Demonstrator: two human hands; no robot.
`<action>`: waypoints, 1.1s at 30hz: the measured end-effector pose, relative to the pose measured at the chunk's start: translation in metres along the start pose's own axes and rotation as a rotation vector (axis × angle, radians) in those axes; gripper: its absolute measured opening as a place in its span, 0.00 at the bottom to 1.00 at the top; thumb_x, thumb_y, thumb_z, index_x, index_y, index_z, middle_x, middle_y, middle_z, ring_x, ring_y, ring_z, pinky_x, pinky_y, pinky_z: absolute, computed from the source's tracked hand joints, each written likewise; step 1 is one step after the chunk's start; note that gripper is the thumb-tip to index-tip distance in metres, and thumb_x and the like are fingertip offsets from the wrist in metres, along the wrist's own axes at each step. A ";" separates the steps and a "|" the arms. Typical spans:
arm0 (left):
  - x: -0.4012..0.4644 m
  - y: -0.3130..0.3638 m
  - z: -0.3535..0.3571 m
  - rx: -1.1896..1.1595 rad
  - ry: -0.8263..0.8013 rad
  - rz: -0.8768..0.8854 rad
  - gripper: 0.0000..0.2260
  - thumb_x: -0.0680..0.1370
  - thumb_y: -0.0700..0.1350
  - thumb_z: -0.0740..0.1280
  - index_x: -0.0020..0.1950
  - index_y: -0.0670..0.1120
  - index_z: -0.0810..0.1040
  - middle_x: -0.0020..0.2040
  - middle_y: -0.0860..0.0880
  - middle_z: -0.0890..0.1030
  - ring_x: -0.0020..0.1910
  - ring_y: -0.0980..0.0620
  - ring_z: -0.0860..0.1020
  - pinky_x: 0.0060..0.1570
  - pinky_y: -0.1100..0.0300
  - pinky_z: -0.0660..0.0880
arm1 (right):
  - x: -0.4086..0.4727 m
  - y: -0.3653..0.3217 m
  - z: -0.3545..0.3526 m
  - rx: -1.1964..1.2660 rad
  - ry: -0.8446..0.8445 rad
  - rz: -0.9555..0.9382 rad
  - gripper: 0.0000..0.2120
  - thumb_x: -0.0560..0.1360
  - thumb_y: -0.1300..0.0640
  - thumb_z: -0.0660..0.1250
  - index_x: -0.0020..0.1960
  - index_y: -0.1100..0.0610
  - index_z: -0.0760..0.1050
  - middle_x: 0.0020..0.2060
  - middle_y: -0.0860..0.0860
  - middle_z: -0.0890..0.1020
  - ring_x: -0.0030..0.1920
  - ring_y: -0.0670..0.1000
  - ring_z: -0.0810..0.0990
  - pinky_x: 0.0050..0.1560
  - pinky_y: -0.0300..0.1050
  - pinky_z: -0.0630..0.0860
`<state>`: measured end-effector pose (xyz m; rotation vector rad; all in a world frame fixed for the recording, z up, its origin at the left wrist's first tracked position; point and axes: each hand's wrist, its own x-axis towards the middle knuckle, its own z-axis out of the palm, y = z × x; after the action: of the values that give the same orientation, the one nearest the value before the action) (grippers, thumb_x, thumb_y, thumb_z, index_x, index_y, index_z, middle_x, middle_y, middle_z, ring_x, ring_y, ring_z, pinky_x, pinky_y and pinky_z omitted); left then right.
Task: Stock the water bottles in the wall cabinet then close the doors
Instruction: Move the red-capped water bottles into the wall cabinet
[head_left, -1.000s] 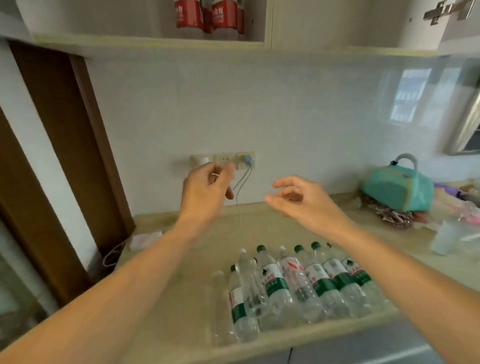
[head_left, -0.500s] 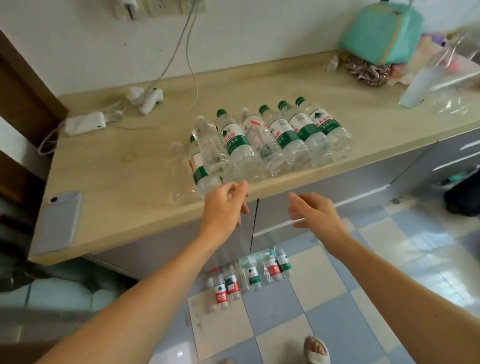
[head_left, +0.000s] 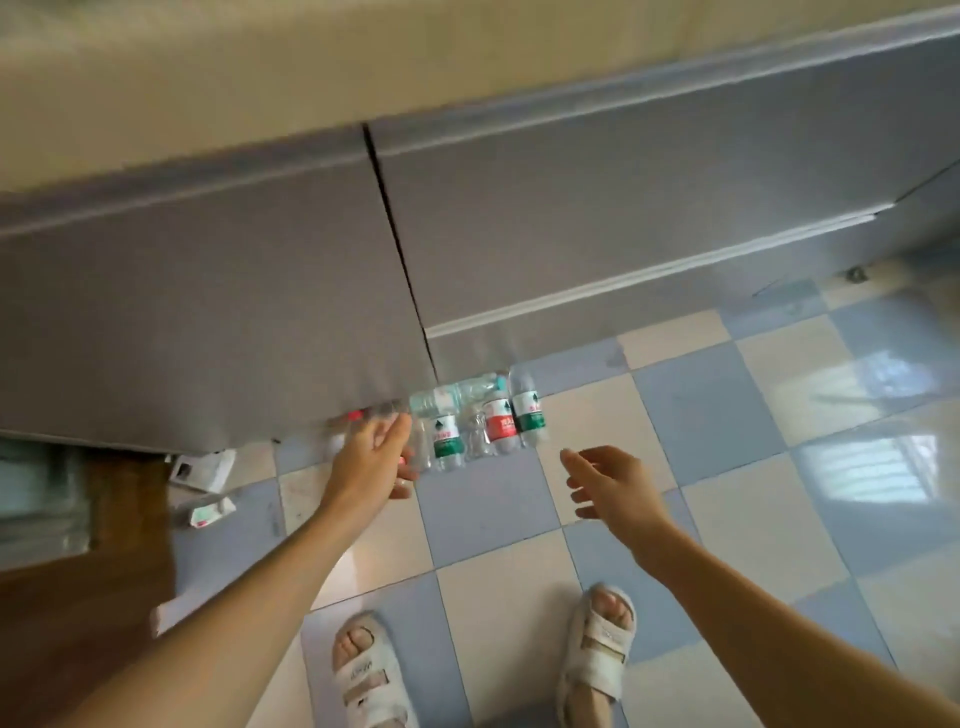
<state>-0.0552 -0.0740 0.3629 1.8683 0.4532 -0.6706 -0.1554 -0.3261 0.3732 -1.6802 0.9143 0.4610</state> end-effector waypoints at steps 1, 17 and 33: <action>0.013 -0.020 0.019 -0.011 0.000 -0.028 0.12 0.84 0.53 0.63 0.50 0.46 0.76 0.44 0.43 0.80 0.36 0.47 0.81 0.31 0.57 0.79 | 0.018 0.019 0.001 0.007 -0.010 0.026 0.14 0.80 0.45 0.68 0.55 0.56 0.78 0.45 0.55 0.84 0.46 0.56 0.84 0.49 0.51 0.84; 0.197 -0.207 0.217 0.435 -0.189 0.065 0.28 0.82 0.59 0.63 0.78 0.47 0.65 0.75 0.47 0.70 0.72 0.47 0.71 0.69 0.52 0.69 | 0.272 0.211 0.032 -0.280 -0.066 0.028 0.18 0.77 0.50 0.72 0.64 0.56 0.76 0.46 0.51 0.83 0.44 0.56 0.84 0.51 0.59 0.83; 0.271 -0.264 0.319 0.546 -0.123 0.251 0.36 0.82 0.61 0.61 0.83 0.56 0.44 0.82 0.49 0.34 0.82 0.42 0.44 0.77 0.42 0.55 | 0.400 0.252 0.087 -0.299 0.055 -0.245 0.35 0.75 0.63 0.71 0.79 0.49 0.65 0.67 0.55 0.76 0.66 0.55 0.76 0.64 0.41 0.69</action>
<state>-0.0788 -0.2691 -0.0910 2.3255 -0.0596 -0.7834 -0.0859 -0.4003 -0.0968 -2.0571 0.6903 0.4002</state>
